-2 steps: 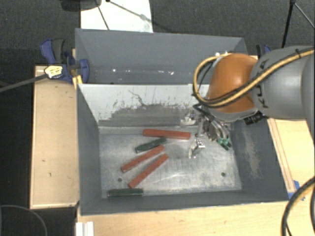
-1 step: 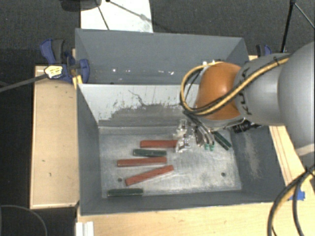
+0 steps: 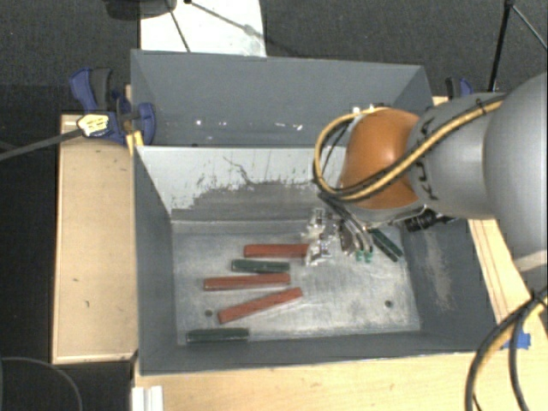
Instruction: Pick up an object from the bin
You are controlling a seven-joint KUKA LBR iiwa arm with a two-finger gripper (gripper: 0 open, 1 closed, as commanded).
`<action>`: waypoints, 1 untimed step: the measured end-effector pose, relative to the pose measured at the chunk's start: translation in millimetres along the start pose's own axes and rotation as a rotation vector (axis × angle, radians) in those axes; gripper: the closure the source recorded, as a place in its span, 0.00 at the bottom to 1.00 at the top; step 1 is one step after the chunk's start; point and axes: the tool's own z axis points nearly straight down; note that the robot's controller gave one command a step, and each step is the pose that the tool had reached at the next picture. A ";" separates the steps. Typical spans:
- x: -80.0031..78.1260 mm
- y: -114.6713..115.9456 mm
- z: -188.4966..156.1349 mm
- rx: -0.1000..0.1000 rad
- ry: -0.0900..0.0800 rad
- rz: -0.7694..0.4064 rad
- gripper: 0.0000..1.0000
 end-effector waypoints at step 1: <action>5.4 -14.6 -137.5 0.001 0.008 -0.004 1.00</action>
Offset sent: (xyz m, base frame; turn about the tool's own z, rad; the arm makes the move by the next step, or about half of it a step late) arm 0.0000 0.0000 0.0000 0.0000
